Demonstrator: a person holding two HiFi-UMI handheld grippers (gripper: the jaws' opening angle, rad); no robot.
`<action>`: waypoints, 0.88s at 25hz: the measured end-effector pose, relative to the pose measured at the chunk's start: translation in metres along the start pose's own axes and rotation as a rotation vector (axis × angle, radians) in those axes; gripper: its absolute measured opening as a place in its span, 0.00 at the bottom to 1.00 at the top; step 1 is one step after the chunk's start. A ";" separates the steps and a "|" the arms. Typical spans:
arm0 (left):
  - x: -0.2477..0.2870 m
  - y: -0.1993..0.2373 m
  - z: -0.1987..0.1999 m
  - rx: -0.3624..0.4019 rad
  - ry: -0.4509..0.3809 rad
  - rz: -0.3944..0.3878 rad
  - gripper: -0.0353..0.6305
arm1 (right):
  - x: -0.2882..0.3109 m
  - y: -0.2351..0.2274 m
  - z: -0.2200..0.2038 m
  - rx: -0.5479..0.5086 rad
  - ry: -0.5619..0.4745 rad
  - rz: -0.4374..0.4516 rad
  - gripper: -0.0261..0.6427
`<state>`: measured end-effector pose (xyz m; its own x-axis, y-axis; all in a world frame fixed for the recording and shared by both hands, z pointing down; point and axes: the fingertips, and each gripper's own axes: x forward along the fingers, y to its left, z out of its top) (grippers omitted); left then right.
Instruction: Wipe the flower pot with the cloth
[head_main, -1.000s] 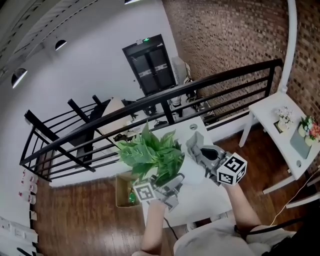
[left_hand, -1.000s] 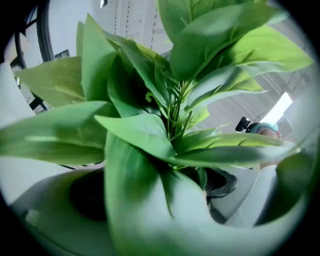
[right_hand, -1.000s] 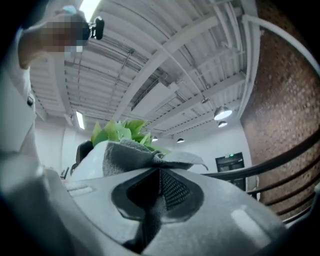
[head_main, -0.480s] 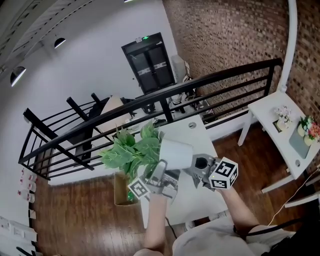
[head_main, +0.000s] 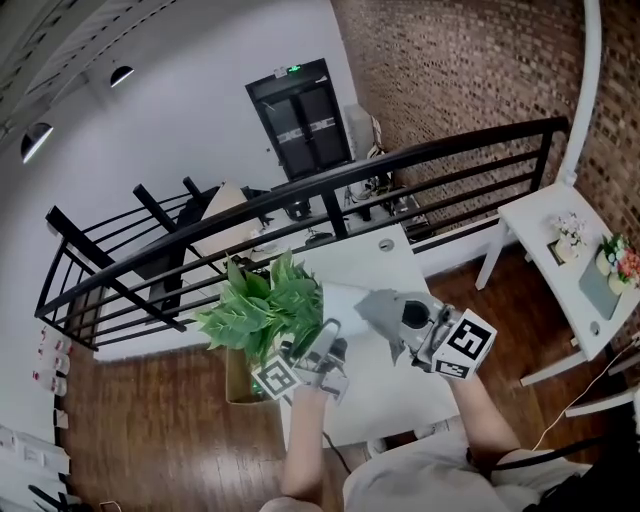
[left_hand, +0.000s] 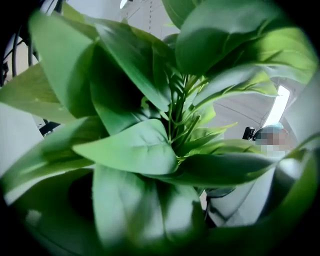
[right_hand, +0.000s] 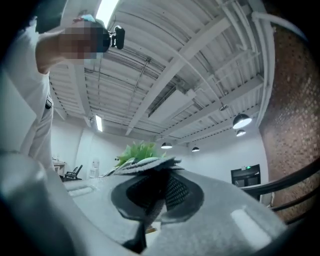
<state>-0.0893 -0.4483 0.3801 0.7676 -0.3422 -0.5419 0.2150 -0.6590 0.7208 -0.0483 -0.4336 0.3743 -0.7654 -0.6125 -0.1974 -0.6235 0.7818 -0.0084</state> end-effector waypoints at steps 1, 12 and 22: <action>-0.001 0.000 -0.005 -0.005 0.015 -0.001 0.89 | -0.002 -0.007 0.004 0.005 -0.011 -0.020 0.03; -0.002 -0.018 -0.001 -0.094 -0.010 -0.058 0.89 | -0.013 -0.046 -0.051 0.233 0.068 -0.117 0.03; -0.023 0.013 0.048 -0.037 -0.185 0.033 0.89 | 0.009 -0.006 -0.062 0.143 0.160 -0.036 0.03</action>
<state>-0.1334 -0.4817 0.3814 0.6515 -0.4824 -0.5856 0.2164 -0.6215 0.7529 -0.0613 -0.4512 0.4335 -0.7655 -0.6424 -0.0369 -0.6308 0.7605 -0.1539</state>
